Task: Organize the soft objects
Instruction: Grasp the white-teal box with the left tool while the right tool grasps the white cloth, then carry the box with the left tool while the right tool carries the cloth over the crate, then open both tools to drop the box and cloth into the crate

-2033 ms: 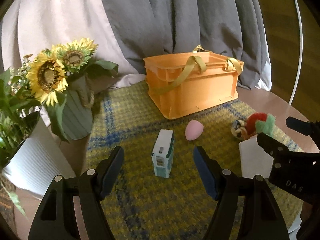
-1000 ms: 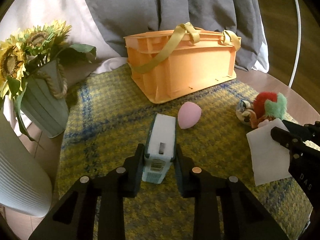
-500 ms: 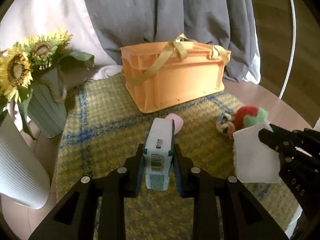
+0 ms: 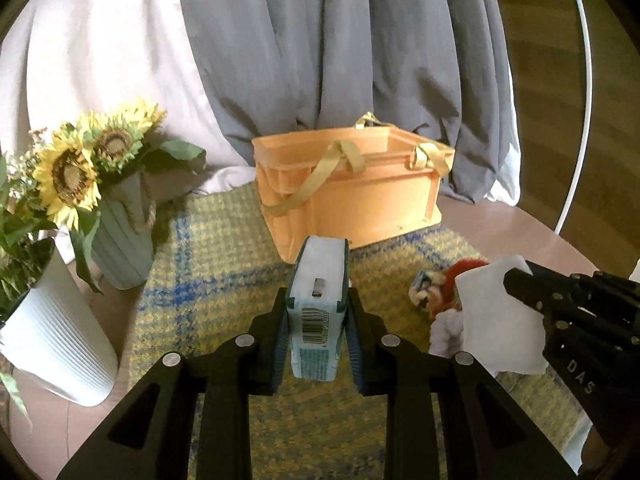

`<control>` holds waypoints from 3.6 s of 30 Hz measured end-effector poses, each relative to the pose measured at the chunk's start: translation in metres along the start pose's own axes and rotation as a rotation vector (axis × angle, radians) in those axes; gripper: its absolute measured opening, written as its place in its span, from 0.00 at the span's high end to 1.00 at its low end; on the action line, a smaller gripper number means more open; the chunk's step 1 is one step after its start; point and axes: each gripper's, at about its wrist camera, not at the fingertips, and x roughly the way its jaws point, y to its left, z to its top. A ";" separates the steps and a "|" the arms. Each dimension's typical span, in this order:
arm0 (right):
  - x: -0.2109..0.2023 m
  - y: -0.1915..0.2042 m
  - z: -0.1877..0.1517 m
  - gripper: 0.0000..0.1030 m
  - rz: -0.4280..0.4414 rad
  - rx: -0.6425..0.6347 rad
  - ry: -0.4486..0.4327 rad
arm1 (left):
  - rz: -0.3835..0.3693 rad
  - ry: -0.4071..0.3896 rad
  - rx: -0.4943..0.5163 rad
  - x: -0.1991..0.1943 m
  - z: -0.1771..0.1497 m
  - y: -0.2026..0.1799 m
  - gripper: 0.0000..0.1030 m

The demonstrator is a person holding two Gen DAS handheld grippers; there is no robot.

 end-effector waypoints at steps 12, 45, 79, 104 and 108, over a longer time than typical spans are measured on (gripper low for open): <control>-0.013 -0.021 0.027 0.90 0.065 -0.028 -0.062 | 0.061 -0.047 -0.050 -0.020 0.025 -0.019 0.75; -0.008 -0.054 0.122 0.90 0.118 -0.009 -0.322 | 0.118 -0.278 -0.007 -0.013 0.119 -0.034 0.75; 0.118 -0.068 0.196 0.90 0.150 -0.001 -0.327 | 0.163 -0.269 0.044 0.110 0.178 -0.019 0.75; 0.198 -0.087 0.189 0.42 0.101 0.048 -0.148 | 0.134 -0.133 0.033 0.181 0.174 -0.019 0.43; 0.187 -0.086 0.189 0.41 0.066 0.026 -0.175 | 0.158 -0.152 0.026 0.168 0.173 -0.018 0.39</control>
